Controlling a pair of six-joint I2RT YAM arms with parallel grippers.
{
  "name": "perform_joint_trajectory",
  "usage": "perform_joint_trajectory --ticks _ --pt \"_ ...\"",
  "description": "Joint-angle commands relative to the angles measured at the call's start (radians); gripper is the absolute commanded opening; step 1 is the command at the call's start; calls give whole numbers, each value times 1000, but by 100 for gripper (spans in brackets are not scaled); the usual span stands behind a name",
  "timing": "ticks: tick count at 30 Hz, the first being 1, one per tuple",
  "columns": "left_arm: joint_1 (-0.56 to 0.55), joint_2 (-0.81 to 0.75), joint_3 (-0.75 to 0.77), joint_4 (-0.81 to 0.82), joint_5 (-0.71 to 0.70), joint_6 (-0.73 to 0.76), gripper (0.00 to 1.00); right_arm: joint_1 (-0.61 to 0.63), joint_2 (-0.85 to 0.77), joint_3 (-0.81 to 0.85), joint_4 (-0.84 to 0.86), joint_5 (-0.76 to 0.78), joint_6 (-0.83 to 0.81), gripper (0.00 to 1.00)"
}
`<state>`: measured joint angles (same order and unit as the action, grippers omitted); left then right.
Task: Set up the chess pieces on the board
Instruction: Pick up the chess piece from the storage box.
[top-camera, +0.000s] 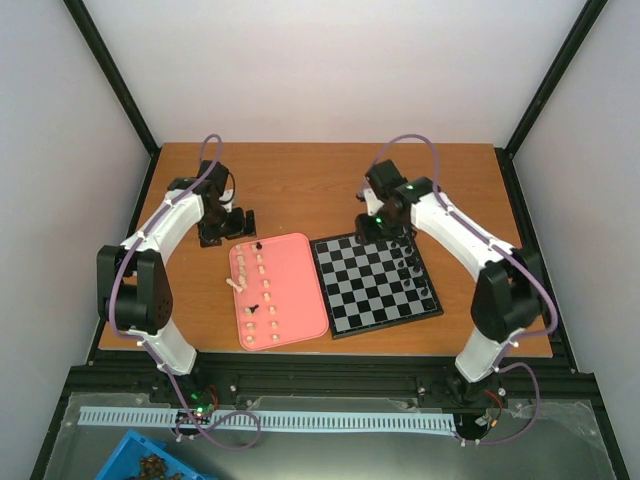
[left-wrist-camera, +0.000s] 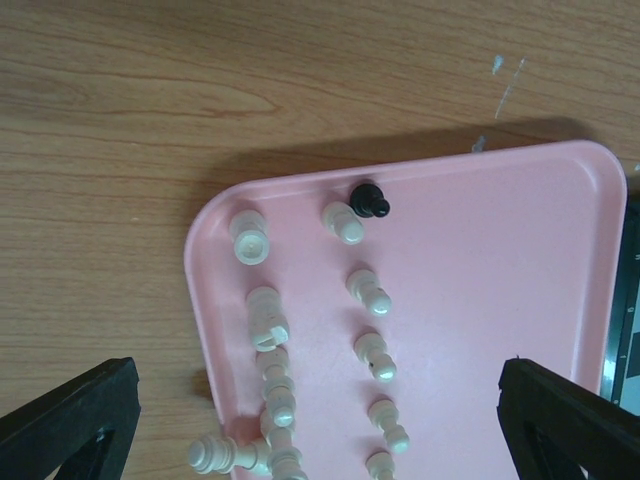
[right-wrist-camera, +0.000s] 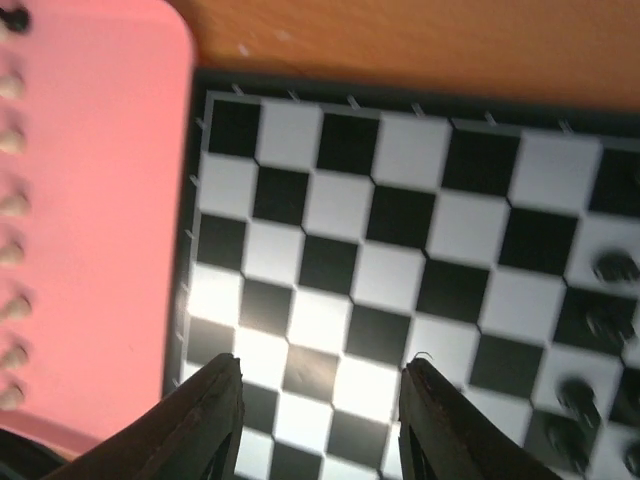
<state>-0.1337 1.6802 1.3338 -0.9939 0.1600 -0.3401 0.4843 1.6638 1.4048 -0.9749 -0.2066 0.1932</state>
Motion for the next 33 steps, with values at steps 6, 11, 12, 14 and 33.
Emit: perform_joint_trajectory --ticks 6,11,12,14,33 --pt "5 -70 31 24 -86 -66 100 156 291 339 117 -10 32 43" --pt "57 -143 2 44 -109 -122 100 233 493 516 195 -28 70 44" --pt "73 -153 -4 44 -109 -131 100 246 534 556 206 -31 74 44" --pt "116 -170 -24 41 -120 -148 100 271 607 646 207 -35 77 44" --pt "187 -197 -137 47 -147 -226 100 393 887 961 147 52 136 32"
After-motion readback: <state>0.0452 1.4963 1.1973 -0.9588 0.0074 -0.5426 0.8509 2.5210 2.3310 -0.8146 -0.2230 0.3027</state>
